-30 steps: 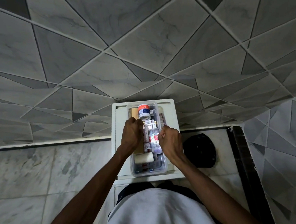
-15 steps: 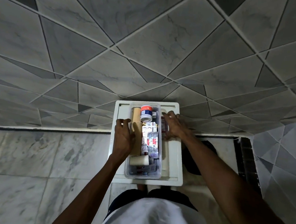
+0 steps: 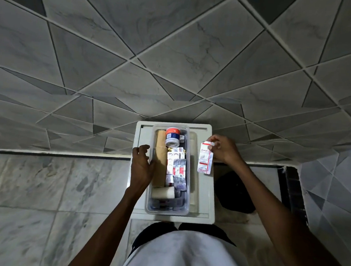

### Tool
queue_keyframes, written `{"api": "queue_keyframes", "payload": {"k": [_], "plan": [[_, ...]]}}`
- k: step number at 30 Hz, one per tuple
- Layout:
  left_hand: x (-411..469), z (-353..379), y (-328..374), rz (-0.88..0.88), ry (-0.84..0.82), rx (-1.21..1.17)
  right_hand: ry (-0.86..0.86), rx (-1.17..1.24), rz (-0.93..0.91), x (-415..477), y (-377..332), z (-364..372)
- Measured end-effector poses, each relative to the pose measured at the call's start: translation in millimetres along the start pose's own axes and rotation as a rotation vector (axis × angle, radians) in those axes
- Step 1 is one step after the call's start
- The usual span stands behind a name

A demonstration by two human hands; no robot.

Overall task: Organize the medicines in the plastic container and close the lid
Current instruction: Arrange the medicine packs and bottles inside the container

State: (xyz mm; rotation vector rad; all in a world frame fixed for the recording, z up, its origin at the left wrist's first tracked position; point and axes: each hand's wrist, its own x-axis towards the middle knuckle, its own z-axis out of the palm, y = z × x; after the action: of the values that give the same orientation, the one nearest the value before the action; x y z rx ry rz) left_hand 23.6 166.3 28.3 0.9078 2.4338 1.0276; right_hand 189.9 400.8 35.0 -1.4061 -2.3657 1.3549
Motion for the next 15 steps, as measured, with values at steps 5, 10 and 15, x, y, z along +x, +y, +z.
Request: {"api": "queue_keyframes", "payload": {"k": [5, 10, 15], "plan": [[0, -5, -3, -0.040, 0.008, -0.033, 0.010, 0.326, 0.039, -44, -31, 0], [-3, -10, -12, -0.035, 0.000, -0.063, 0.033, 0.129, -0.027, -60, -54, 50], [-4, -12, -15, -0.054, -0.016, -0.094, 0.092, -0.155, -0.060, -50, -80, 75]]}}
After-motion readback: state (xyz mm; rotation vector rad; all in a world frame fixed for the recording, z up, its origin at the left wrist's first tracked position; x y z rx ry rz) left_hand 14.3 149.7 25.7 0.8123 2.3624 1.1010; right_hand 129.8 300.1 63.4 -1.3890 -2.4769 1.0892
